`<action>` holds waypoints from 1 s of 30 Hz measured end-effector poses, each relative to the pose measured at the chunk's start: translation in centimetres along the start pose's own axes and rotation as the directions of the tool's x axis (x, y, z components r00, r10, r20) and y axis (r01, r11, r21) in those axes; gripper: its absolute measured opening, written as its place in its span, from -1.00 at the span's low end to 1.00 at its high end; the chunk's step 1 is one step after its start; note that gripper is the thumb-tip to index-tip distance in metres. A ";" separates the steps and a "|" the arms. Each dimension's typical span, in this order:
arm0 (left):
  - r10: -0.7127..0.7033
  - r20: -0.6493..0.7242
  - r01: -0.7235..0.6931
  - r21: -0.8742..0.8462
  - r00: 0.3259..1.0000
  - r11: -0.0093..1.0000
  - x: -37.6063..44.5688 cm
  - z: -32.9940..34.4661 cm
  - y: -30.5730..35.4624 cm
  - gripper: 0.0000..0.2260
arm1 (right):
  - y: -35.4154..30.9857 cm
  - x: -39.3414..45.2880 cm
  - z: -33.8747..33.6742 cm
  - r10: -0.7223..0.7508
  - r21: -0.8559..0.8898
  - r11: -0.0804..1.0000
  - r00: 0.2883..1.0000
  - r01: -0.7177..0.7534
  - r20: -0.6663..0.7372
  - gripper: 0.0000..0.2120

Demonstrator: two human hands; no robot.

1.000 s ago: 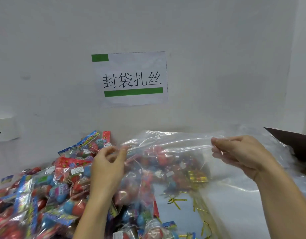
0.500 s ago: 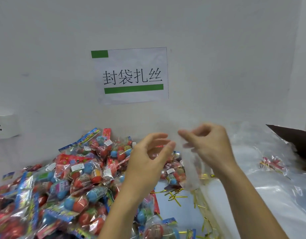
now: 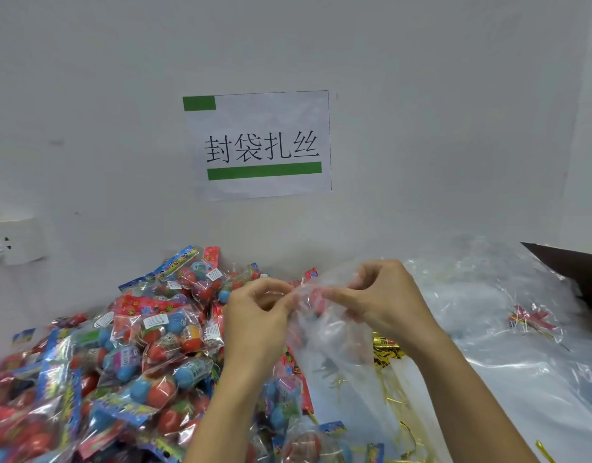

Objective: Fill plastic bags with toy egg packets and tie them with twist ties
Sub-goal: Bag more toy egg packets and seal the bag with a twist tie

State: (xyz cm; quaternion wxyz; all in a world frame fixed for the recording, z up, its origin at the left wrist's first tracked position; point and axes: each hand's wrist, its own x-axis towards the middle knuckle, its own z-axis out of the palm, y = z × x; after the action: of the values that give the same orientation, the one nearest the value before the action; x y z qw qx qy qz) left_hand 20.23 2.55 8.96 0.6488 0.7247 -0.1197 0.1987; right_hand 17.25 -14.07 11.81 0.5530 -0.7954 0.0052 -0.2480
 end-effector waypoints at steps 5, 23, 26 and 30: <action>-0.208 -0.267 0.162 -0.186 0.941 0.969 1.3 -2.9 -1.2 -0.89 | 2.2 1.5 -2.5 0.025 -0.207 0.974 0.956 -0.089 -0.293 -0.77; 0.098 0.409 -0.216 0.253 0.907 0.943 -1.6 2.6 1.2 -0.69 | 1.0 0.8 0.8 -0.158 -0.167 0.976 0.984 0.142 -0.086 -0.69; 0.043 0.223 -0.077 0.148 0.974 0.986 -1.1 2.0 0.7 -0.78 | 0.8 0.6 0.8 -0.208 -0.166 0.962 0.976 0.216 0.067 -0.59; 0.130 0.336 -0.191 0.154 0.933 0.969 -0.8 0.9 0.9 -0.80 | 0.6 0.7 1.3 -0.256 -0.125 0.958 0.966 0.260 0.043 -0.58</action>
State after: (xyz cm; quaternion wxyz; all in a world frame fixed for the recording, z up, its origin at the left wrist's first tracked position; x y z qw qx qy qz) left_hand 19.27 1.45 9.32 0.5322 0.7920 -0.2644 0.1401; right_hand 18.51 -13.30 11.20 0.4630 -0.8267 -0.0896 -0.3068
